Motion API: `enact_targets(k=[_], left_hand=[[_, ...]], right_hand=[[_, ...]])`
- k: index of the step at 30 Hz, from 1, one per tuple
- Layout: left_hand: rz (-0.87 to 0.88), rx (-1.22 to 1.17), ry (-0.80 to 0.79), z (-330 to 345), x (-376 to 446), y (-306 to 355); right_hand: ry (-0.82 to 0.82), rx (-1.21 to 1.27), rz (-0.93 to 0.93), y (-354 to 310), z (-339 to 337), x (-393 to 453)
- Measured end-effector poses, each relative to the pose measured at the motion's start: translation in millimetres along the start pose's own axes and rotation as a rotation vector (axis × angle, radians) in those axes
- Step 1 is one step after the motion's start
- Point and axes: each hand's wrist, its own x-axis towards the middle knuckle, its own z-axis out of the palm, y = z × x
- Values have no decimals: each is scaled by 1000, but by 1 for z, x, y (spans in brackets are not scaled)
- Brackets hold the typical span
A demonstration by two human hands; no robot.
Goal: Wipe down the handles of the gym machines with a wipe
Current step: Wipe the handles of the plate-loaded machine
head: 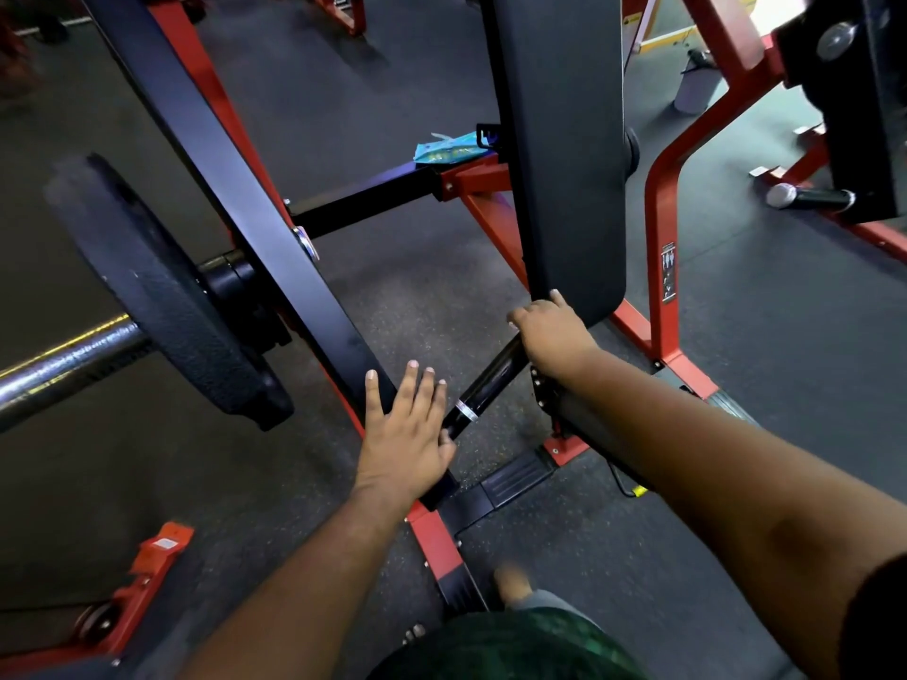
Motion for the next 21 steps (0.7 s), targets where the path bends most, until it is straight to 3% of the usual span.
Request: enact_targets(k=[3,8,11,13,15,17,21], left_hand=[[3,-9,19,2,0,0],[4,-20,25,5,1,-1],[10,-8,25,5,1,0],[4,-9,36,7,1,0],[-6,-22,56,8,2,1],[-7,-24,66,8,1,2],[-6,-4,85,7,2,2]], right_hand=[[-112,-39,-85,-36,-4,-7],[-53,92,-339,-80,25,-54],[67,350,-457,-72,41,-84],[305,717,-217,-58,40,-100],[547,997,229,-40,36,-99],[564,1074,534,-34,35,-85],[475,1050,460,-84,55,-74]])
